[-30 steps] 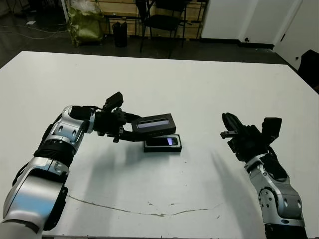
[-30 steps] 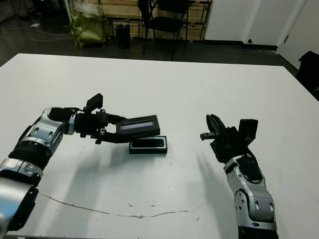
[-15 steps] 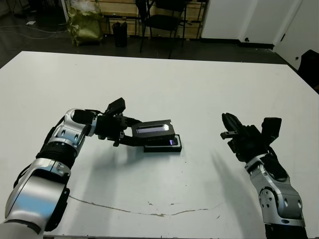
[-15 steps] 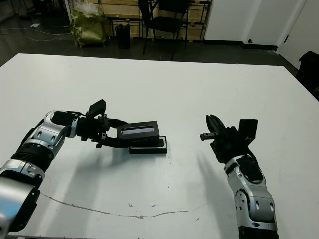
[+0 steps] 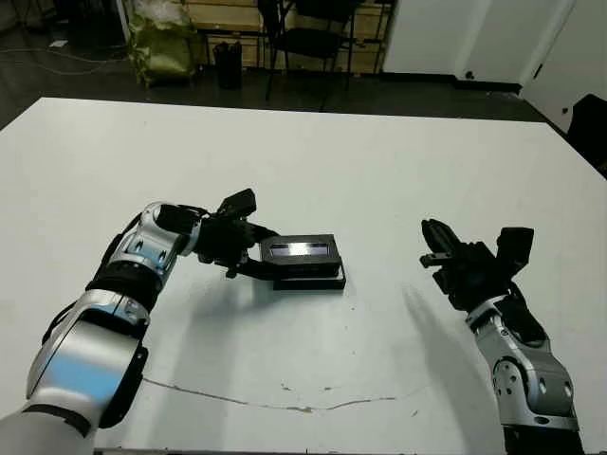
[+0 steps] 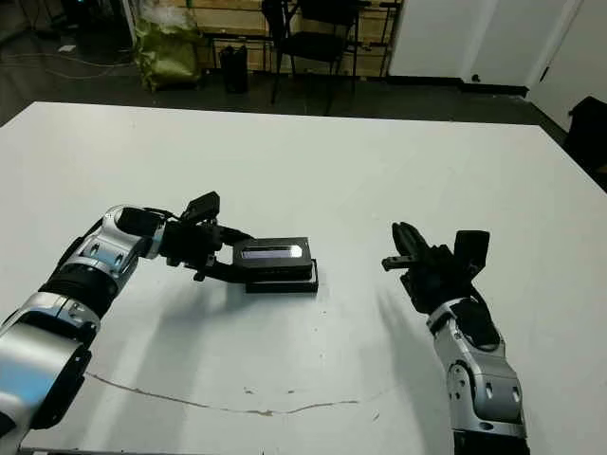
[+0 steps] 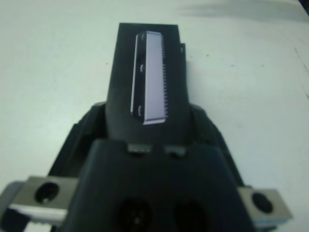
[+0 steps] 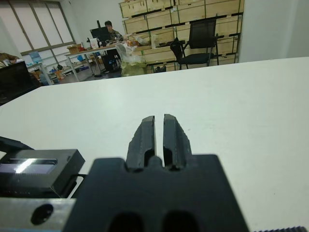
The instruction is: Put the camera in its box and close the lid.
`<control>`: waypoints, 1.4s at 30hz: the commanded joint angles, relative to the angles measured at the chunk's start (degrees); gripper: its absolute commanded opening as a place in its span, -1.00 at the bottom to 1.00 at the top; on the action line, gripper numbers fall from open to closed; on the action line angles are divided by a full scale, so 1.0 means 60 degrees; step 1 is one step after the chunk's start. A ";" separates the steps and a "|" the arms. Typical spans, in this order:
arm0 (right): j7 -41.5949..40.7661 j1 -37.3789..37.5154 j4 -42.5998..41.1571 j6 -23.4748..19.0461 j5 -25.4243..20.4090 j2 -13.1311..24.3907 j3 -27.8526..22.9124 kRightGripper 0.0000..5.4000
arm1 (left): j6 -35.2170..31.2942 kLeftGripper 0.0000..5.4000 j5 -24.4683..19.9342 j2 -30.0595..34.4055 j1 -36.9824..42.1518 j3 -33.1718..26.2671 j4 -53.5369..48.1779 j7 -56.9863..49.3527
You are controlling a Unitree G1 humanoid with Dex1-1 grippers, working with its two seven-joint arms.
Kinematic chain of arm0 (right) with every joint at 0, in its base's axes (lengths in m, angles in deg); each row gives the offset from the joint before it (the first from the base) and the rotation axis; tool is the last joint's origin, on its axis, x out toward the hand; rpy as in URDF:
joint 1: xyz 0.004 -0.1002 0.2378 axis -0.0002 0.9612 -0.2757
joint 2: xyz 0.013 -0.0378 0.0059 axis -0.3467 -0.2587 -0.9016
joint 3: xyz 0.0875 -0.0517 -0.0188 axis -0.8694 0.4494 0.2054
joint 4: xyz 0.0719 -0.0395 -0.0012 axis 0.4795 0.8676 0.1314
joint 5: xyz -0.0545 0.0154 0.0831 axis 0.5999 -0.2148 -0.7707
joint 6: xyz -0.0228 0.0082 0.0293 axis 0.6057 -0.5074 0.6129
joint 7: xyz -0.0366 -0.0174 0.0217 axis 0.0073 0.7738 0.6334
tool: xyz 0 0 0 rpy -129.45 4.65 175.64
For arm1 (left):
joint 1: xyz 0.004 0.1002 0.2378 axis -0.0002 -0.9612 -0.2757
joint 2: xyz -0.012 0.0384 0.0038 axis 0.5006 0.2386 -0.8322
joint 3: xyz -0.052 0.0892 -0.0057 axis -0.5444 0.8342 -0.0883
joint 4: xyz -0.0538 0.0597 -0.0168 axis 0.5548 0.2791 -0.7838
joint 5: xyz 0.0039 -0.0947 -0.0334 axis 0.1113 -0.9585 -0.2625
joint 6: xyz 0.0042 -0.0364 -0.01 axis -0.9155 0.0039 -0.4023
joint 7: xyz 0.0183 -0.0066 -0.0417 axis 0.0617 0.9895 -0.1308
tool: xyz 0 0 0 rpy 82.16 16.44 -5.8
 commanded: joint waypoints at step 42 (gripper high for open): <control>0.0199 -0.0040 -0.0268 -0.0580 0.0142 0.0161 -0.0041 -1.00 | 0.0332 0.00 0.0710 -0.0770 0.0534 0.0590 0.1198 0.0148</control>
